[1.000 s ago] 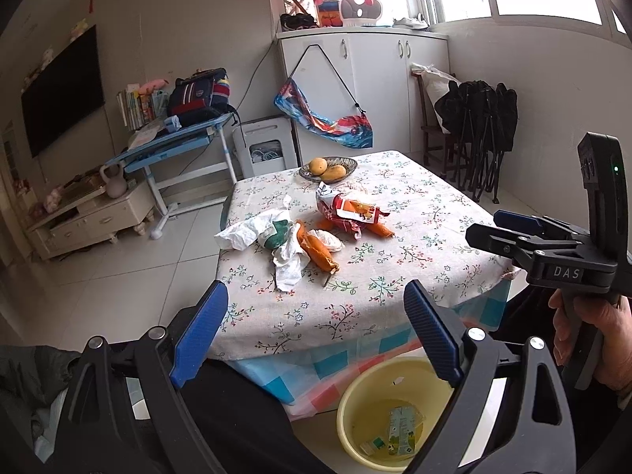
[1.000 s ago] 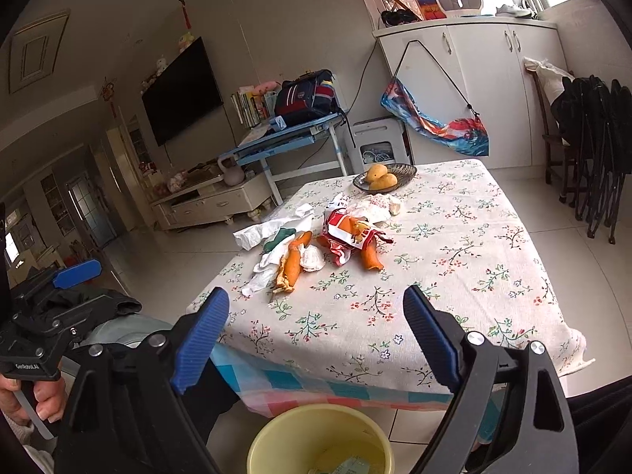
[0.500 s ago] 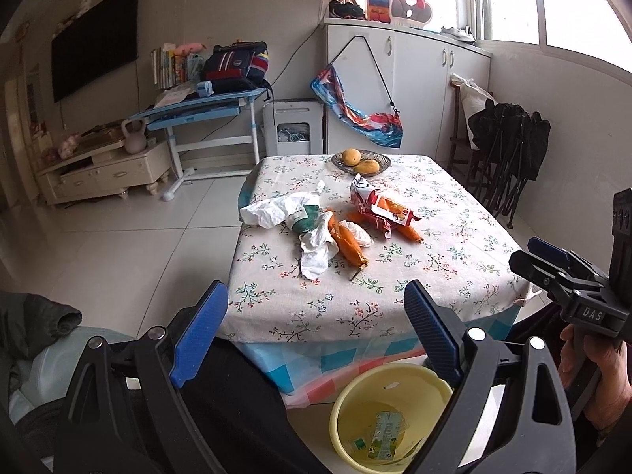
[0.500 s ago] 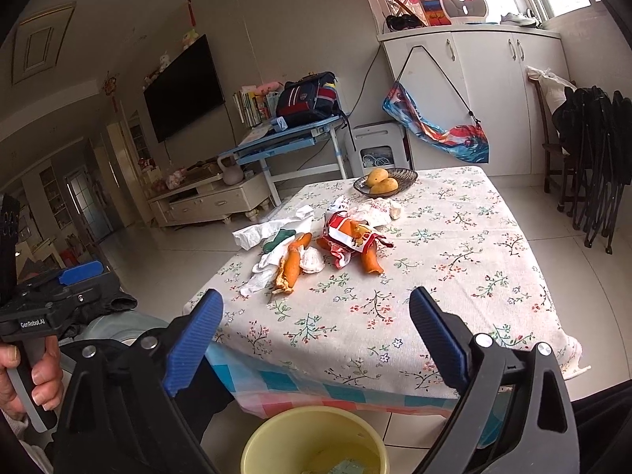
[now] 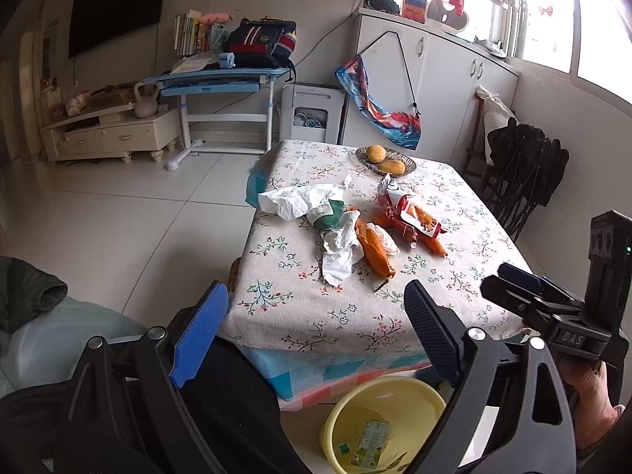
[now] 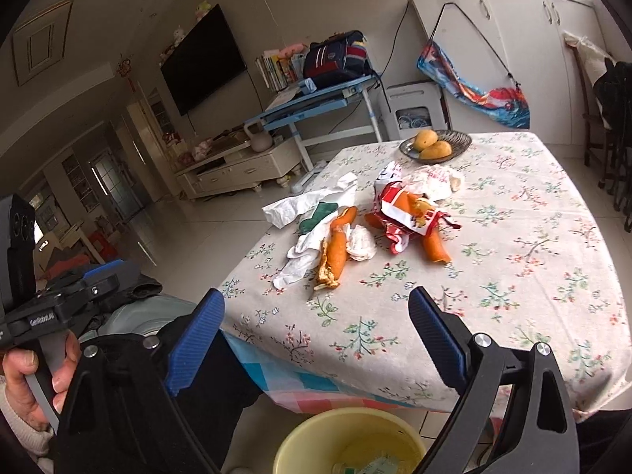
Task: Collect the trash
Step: 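Move both tools back over the remaining trash on the table, then grasp the white tissue with the left tool while the right tool grasps an orange peel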
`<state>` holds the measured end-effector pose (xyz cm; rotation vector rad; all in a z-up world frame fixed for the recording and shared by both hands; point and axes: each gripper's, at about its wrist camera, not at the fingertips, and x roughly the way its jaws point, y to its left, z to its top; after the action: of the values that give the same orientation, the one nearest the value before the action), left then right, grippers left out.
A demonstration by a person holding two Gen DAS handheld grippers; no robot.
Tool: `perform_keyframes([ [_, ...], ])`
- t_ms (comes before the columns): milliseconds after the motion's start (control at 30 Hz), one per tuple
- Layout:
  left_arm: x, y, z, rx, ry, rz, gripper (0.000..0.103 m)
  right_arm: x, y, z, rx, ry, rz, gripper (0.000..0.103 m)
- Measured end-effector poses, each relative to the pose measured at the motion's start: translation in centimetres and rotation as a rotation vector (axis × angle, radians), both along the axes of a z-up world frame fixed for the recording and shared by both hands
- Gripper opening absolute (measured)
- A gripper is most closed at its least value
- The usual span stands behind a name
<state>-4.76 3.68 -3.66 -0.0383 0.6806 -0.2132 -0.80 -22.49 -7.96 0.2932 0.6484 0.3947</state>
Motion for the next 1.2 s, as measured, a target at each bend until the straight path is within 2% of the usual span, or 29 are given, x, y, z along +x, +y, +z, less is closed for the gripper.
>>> perform_keyframes([
  [133, 1.7, 0.0, -0.7, -0.007, 0.021, 0.008, 0.087, 4.5, 2.0, -1.7, -0.008, 0.08, 0.04, 0.07],
  [300, 3.8, 0.2, -1.7, -0.014, 0.05, 0.022, 0.087, 9.0, 2.3, -4.2, 0.024, 0.183, 0.023, 0.067],
  [367, 4.6, 0.4, -2.2, -0.017, 0.062, 0.03, 0.087, 9.3, 2.8, -4.2, 0.016, 0.182, 0.043, 0.067],
  [500, 6.6, 0.3, -3.2, -0.033, 0.094, 0.042, 0.087, 10.2, 4.7, -5.4, -0.062, 0.212, 0.092, 0.064],
  [600, 7.8, -0.4, -3.4, -0.032, 0.088, 0.027, 0.087, 10.7, 4.4, -6.1, -0.065, 0.226, 0.082, 0.045],
  [633, 8.3, -0.7, -3.4, -0.029, 0.086, 0.018, 0.087, 10.8, 4.2, -6.1, -0.071, 0.233, 0.08, 0.033],
  [700, 9.6, -1.5, -3.9, -0.028, 0.089, 0.003, 0.087, 11.0, 3.6, -6.0, -0.079, 0.252, 0.091, 0.023],
  [833, 13.0, -3.3, -5.6, -0.027, 0.138, -0.025, 0.087, 9.5, 2.1, -5.3, -0.121, 0.275, 0.087, 0.02],
  [900, 14.6, -4.5, -6.5, -0.012, 0.156, -0.041, 0.087, 8.2, 0.4, -5.1, -0.101, 0.291, 0.062, 0.02],
  [1000, 16.5, -6.3, -7.9, 0.023, 0.188, -0.07, 0.073, 6.4, -1.8, -5.4, -0.037, 0.31, 0.021, 0.02],
  [1100, 18.3, -7.2, -9.3, 0.031, 0.238, -0.068, 0.049, 5.6, -3.4, -6.0, 0.048, 0.329, -0.011, 0.02],
  [1167, 19.1, -7.3, -10.2, 0.02, 0.272, -0.077, 0.02, 5.6, -4.0, -6.3, 0.114, 0.339, -0.02, 0.02],
  [1200, 19.2, -7.3, -10.5, 0.01, 0.286, -0.084, 0.014, 5.6, -4.3, -6.4, 0.138, 0.339, -0.022, 0.02],
])
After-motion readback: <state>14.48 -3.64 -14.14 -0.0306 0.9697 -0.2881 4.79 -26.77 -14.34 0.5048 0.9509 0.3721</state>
